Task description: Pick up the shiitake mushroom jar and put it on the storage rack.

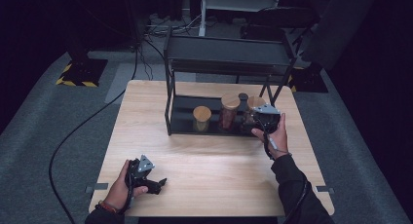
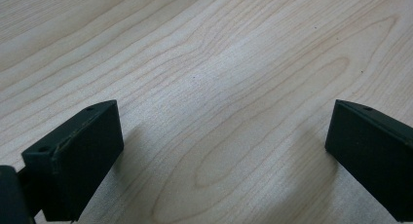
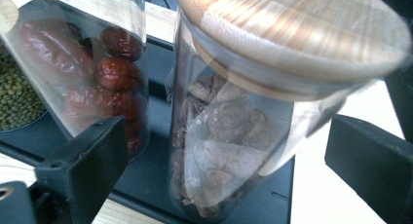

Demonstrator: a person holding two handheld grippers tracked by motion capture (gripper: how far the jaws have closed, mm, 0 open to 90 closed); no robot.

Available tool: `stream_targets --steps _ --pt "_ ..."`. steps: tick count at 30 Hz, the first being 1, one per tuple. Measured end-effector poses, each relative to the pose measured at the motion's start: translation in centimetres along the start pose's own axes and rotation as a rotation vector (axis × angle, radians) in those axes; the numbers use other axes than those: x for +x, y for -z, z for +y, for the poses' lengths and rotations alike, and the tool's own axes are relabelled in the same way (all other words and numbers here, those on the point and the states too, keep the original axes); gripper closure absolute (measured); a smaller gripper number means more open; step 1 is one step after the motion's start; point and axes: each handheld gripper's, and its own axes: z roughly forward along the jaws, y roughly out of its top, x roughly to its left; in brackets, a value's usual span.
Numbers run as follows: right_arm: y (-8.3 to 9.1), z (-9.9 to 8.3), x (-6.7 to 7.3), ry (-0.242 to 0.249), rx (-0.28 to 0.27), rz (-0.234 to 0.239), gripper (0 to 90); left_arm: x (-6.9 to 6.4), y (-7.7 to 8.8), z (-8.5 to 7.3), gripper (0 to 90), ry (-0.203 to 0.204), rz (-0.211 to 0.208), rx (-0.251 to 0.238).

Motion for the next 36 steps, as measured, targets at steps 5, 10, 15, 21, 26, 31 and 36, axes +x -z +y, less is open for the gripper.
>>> stream_targets --steps 5,10,15,21,26,31,36 --pt "0.7 -0.5 -0.1 0.010 -0.009 0.008 2.1 0.0 0.0 0.0 0.2 0.000 0.000 0.000" --pt "1.2 -1.3 0.0 0.034 -0.020 0.018 2.1 0.0 0.0 0.0 0.2 0.000 0.000 0.000" --pt "1.5 -2.0 0.2 0.073 -0.031 0.025 2.1 0.0 0.0 0.0 0.2 0.000 0.000 0.000" --pt "1.8 -3.0 0.2 0.096 -0.035 0.033 2.1 0.0 0.0 0.0 0.2 0.000 0.000 0.000" --pt "2.1 -4.0 0.2 0.119 -0.049 0.039 2.1 0.0 0.0 0.0 0.2 0.000 0.000 0.000" --pt "2.5 -4.9 0.1 0.139 -0.058 0.053 2.1 0.0 0.0 0.0 0.2 0.000 0.000 0.000" --pt "2.8 -5.8 -0.1 0.161 -0.064 0.079 2.1 0.0 0.0 0.0 0.2 0.000 0.000 0.000"
